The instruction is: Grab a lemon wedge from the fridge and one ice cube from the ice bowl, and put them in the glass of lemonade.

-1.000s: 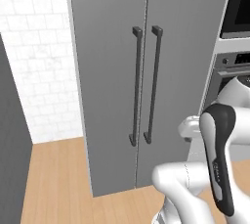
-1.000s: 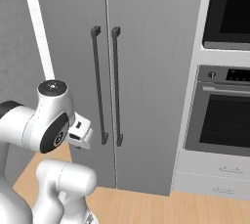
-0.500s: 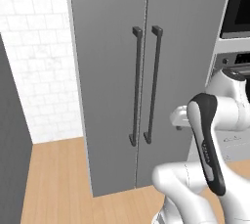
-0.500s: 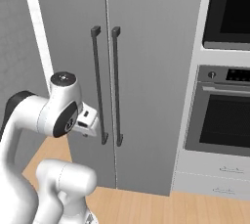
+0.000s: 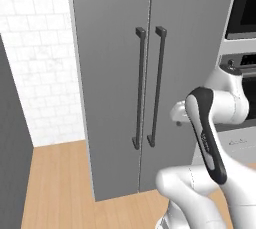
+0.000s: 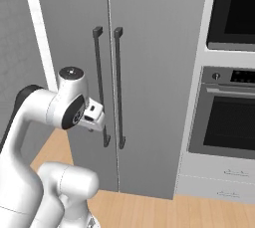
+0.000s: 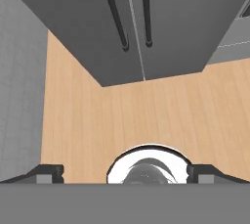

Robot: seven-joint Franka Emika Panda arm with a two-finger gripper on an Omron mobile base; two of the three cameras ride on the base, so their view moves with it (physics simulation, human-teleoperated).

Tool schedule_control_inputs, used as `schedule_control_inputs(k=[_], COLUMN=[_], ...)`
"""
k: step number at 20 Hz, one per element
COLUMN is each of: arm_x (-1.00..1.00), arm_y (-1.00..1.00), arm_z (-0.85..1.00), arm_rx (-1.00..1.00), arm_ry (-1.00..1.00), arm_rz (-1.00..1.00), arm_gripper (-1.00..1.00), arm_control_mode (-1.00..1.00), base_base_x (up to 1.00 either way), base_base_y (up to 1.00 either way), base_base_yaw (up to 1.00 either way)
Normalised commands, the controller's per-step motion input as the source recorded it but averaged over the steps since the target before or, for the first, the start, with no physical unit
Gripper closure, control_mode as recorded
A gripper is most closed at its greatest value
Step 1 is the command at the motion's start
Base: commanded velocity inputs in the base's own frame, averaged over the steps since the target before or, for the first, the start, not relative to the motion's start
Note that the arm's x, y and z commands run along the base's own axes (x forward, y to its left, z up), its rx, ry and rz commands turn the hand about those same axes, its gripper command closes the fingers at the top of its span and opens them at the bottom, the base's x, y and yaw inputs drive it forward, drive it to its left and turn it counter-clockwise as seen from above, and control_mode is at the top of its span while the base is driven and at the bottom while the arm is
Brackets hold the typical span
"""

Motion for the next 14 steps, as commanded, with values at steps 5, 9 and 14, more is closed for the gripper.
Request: schedule_control_inputs(k=[5,9,14], arm_x=[0.21,0.34,0.56], arm_y=[0.0,-0.04,-0.16], arm_z=[0.0,0.0,0.0], arm_rx=[0.0,0.0,0.0], arm_ry=[0.0,-0.03,-0.19], arm_rz=[0.0,0.0,0.0], arm_gripper=[-1.0,-1.0,-1.0], arm_control_mode=[-1.0,-1.0,-1.0], base_base_x=[0.0,0.0,0.0], base_base_y=[0.0,0.0,0.0], base_base_yaw=[0.0,0.0,0.0])
